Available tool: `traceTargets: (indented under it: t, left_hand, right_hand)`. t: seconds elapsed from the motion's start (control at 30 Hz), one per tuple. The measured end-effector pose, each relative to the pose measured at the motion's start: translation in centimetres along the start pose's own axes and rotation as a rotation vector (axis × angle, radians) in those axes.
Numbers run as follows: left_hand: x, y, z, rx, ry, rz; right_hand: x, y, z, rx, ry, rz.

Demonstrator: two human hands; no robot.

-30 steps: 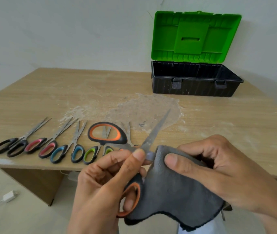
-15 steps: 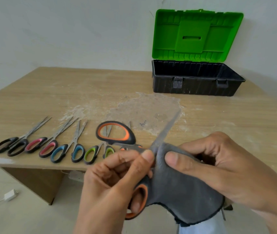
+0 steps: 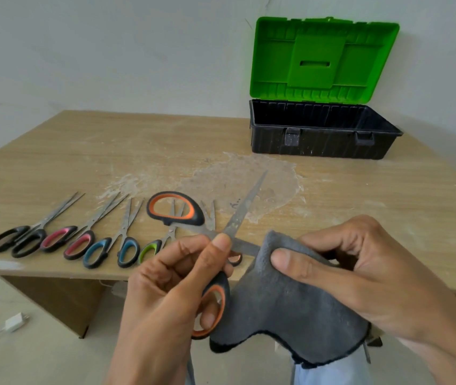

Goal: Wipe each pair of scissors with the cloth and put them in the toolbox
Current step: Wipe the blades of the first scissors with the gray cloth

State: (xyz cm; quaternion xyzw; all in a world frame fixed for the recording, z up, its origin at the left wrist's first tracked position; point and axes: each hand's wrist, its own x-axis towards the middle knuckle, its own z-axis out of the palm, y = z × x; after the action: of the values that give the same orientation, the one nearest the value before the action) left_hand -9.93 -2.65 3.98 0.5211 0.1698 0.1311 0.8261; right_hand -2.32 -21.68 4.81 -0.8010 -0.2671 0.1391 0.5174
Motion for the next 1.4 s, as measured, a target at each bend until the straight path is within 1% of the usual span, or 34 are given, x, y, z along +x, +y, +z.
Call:
traceTargets:
  t: [0.1, 0.2, 0.27, 0.37, 0.47, 0.53, 0.6, 0.67, 0.77, 0.83, 0.9, 1.03, 1.1, 1.23, 1.33, 1.4]
  left_hand:
    - [0.1, 0.0, -0.2, -0.018, 0.015, 0.005]
    - [0.1, 0.3, -0.6, -0.076, 0.052, -0.031]
    - [0.1, 0.6, -0.8, -0.091, 0.045, -0.041]
    - [0.0, 0.9, -0.6, -0.079, 0.033, -0.036]
    - [-0.2, 1.2, -0.5, -0.071, 0.04, 0.004]
    - [-0.3, 1.2, -0.5, -0.021, 0.048, 0.051]
    - [-0.6, 0.9, -0.2, 0.052, 0.049, 0.106]
    - [-0.8, 0.4, 0.4, 0.061, 0.04, 0.134]
    - [-0.9, -0.1, 1.0, 0.035, 0.009, 0.107]
    - [-0.8, -0.2, 0.8, 0.02, 0.011, 0.092]
    - [-0.8, -0.2, 0.4, 0.023, 0.006, 0.086]
    - [-0.8, -0.1, 0.1, 0.017, -0.013, 0.057]
    - [-0.8, 0.0, 0.0, 0.007, -0.016, 0.04]
    - [-0.9, -0.2, 0.1, 0.032, -0.036, 0.036]
    - [-1.2, -0.3, 0.4, 0.05, -0.062, 0.026]
    - [-1.2, -0.3, 0.2, 0.032, -0.033, 0.013]
  right_hand:
    - [-0.1, 0.2, 0.2, 0.0, 0.001, 0.003]
    - [-0.5, 0.6, -0.5, 0.036, 0.024, 0.049]
    - [-0.6, 0.7, -1.0, 0.063, 0.039, 0.083]
    - [-0.8, 0.4, -1.3, 0.094, 0.04, 0.069]
    - [-0.8, 0.0, -1.3, 0.146, -0.004, 0.04]
    - [-0.7, -0.3, -1.3, 0.171, -0.015, 0.032]
    - [-0.5, -0.6, -1.0, 0.158, -0.017, 0.013]
    - [-0.3, -1.0, -0.5, 0.112, -0.034, -0.004]
    - [-0.1, -1.4, 0.6, 0.067, -0.077, -0.016]
    - [0.0, -1.1, 0.9, 0.031, -0.055, -0.035]
    - [-0.1, -0.8, 0.8, 0.045, -0.031, -0.041]
    - [-0.5, -0.9, 0.6, 0.091, 0.02, 0.001]
    - [-0.6, -1.3, 0.7, 0.119, 0.017, 0.022]
    - [-0.6, -1.9, 0.8, 0.089, 0.056, 0.019]
    - [-0.5, -2.3, 1.1, 0.042, 0.026, -0.013]
    - [-0.5, -2.3, 1.3, 0.019, 0.008, -0.016]
